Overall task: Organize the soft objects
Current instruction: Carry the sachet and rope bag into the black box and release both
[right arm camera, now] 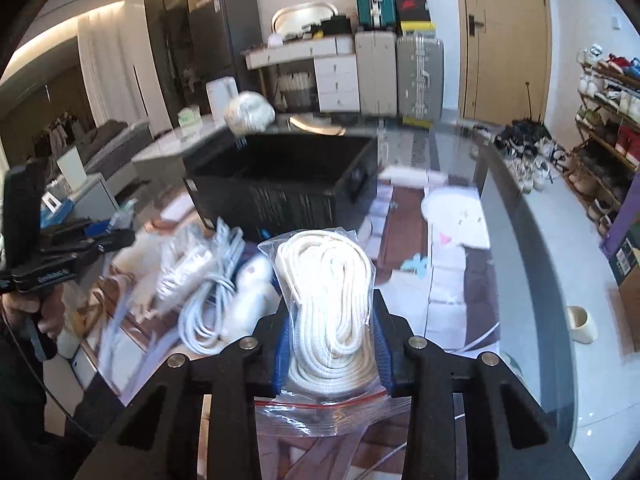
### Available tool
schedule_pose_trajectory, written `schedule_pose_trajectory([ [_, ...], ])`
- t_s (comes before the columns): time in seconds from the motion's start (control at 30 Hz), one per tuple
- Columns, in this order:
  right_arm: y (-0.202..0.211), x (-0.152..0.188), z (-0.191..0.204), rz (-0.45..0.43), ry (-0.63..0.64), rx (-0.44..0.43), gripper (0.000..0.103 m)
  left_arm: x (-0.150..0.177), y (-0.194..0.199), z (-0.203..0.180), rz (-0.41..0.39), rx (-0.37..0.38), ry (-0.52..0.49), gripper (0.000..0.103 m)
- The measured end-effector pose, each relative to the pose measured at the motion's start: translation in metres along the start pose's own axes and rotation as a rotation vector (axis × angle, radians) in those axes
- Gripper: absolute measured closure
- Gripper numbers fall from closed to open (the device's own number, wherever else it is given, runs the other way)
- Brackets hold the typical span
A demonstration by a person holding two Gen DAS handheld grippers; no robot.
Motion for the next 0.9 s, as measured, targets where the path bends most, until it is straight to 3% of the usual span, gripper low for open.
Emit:
schedule_pose_trajectory([
  [0.37,0.038,-0.032,0.017,-0.100,-0.031,-0.031,0.068,-0.029,0.010,-0.007,-0.089,-0.053,0.022,0.067],
  [0.9,0.018,-0.079,0.017,-0.120,-0.097,-0.016,0.068,-0.079,-0.026,-0.015,-0.104,-0.061,0.008,0.067],
])
Point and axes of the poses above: each gripper's, at about its wrist camera, not at the fingertips, and y roughly against the way its jaws point, z to its left, x to its underside, the point moved 7 cm from there along -y, roughly the way its jaws point, and after that the axes turned 10 degrees about x, right-handed, at the moved point
